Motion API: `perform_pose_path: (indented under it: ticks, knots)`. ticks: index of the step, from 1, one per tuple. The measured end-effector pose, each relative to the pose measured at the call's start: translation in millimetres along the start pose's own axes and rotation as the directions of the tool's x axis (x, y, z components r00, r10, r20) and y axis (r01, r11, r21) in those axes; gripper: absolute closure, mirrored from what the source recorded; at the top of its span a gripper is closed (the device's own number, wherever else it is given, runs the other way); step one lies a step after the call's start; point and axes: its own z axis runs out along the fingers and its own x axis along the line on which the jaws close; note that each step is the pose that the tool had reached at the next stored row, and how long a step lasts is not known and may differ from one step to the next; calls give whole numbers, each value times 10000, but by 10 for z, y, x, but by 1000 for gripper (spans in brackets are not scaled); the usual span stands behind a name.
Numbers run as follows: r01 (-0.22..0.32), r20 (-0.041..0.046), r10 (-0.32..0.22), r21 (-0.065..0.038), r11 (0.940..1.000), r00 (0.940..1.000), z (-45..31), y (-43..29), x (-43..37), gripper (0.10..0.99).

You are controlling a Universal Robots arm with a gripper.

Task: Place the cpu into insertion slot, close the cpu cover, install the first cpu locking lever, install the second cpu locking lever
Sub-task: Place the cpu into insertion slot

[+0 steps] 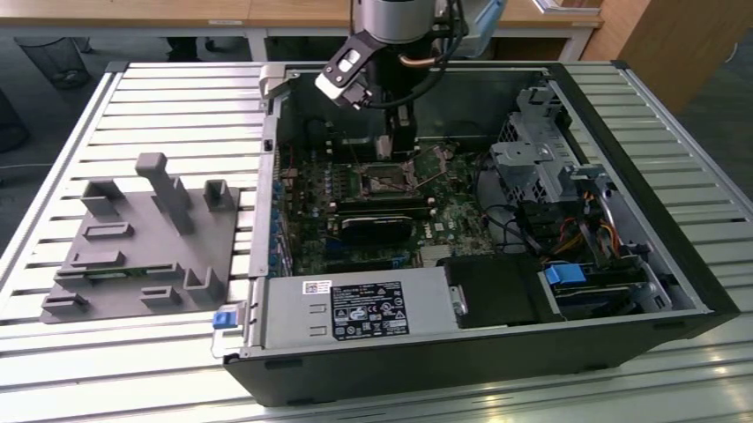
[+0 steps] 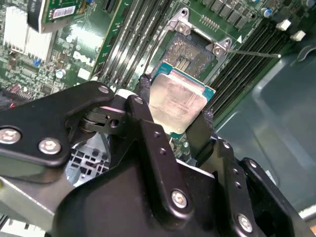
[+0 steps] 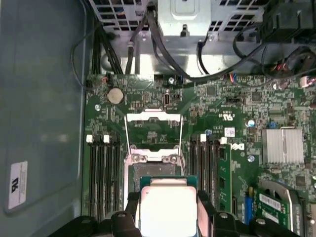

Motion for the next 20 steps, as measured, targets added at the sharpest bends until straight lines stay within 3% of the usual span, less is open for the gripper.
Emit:
perform_pose_path:
  ticks: [20]
  knots:
    - [18, -1, -18, 0, 10000, 10000, 360, -54, 33, 545]
